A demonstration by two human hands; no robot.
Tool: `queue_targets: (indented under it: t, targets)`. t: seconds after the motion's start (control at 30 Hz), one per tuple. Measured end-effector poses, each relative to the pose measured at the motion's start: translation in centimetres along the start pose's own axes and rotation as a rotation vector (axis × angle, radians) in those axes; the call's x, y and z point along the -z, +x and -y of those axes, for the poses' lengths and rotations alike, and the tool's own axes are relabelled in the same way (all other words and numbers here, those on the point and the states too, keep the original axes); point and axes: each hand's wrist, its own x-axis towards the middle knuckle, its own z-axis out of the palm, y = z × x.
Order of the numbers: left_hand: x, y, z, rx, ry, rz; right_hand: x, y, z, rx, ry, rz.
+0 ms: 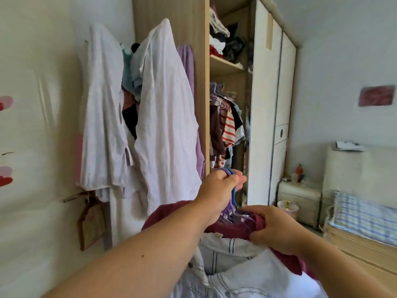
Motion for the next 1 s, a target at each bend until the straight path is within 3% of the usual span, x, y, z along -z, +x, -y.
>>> queue_targets:
  t: [0.13,0.37,0.47,0.63,1.0]
  targets:
    - [-0.9,5.7,0.1,-0.006,0.131,0.091,2.2,2.7,-1.4,-0.126,-0.05,-0.134]
    - [-3.6,16.4,3.4,-0.02,0.168,0.076,5.0,10.4,-6.2,-0.28,-0.121,-0.28]
    - [-5.3,22.0,4.7,-0.075,0.186,0.02,6.7,15.0,-9.1,-0.277,-0.175,-0.313]
    - [-8.2,31.9,4.6,-0.08,-0.028,0.026,10.8,23.5,-12.9,-0.266,-0.221,-0.322]
    - [-7.9,50.8,1.2,-0.344,0.059,-0.125,20.3,41.3,-16.1,-0.069,-0.326,-0.393]
